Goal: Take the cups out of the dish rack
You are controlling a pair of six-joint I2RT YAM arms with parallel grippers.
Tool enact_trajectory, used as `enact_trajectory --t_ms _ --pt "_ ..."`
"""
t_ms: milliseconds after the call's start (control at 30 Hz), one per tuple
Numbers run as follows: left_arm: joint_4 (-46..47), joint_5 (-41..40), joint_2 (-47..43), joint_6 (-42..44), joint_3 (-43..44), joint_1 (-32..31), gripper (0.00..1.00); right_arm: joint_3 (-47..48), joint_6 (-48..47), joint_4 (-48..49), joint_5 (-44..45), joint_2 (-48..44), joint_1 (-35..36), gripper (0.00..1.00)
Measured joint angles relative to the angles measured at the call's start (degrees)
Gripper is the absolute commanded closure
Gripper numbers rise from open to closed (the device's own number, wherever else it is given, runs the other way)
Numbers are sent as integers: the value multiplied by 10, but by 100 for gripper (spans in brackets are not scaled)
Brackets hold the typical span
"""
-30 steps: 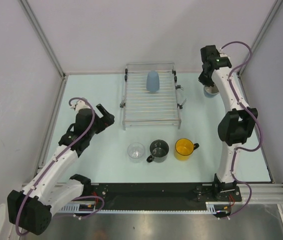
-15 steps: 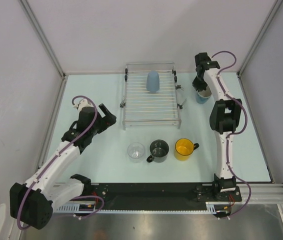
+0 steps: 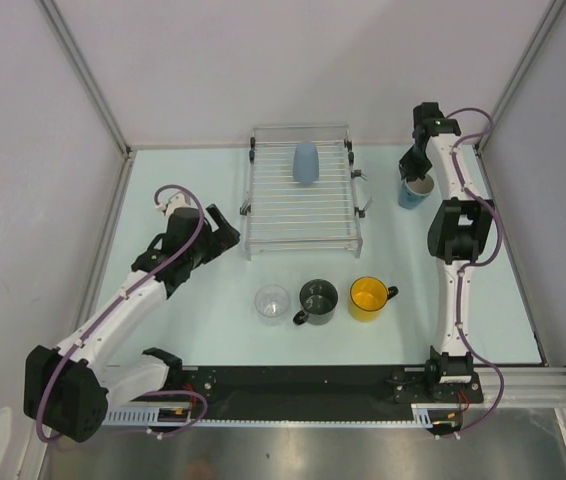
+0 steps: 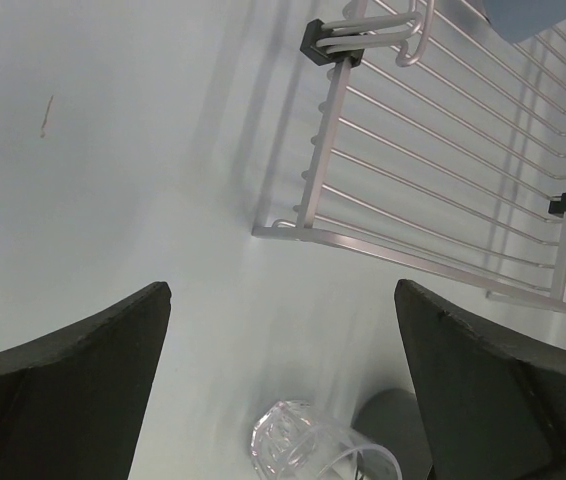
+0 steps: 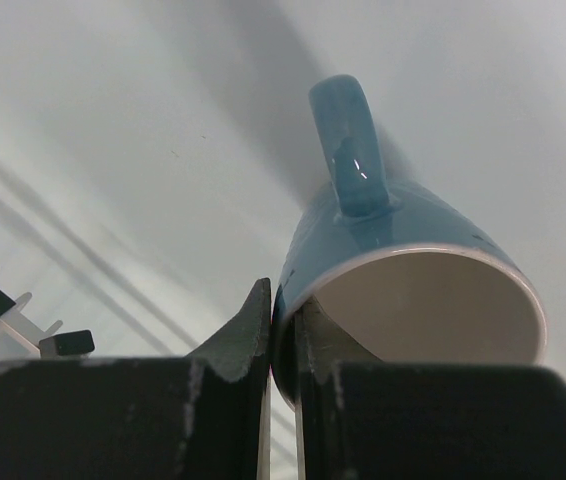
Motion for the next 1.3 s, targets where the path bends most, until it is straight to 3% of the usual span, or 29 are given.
enact_trajectory --t_ms 200,400,500,867,1167,1300 --pt "0 -1 12 -3 9 -18 2 5 -3 -5 11 6 3 100" --pt "0 -2 21 -4 9 -35 0 -10 -8 9 28 -2 14 72" --pt "0 -5 21 -3 9 -41 0 -22 -15 18 32 -2 16 65" --pt "-2 -16 21 -3 12 -49 0 -32 -21 11 40 -9 18 60" --pt "-6 -22 21 12 16 -52 0 -55 -22 54 20 -106 29 49" --pt "-12 -35 28 36 39 -54 0 -55 -25 70 13 -169 41 31"
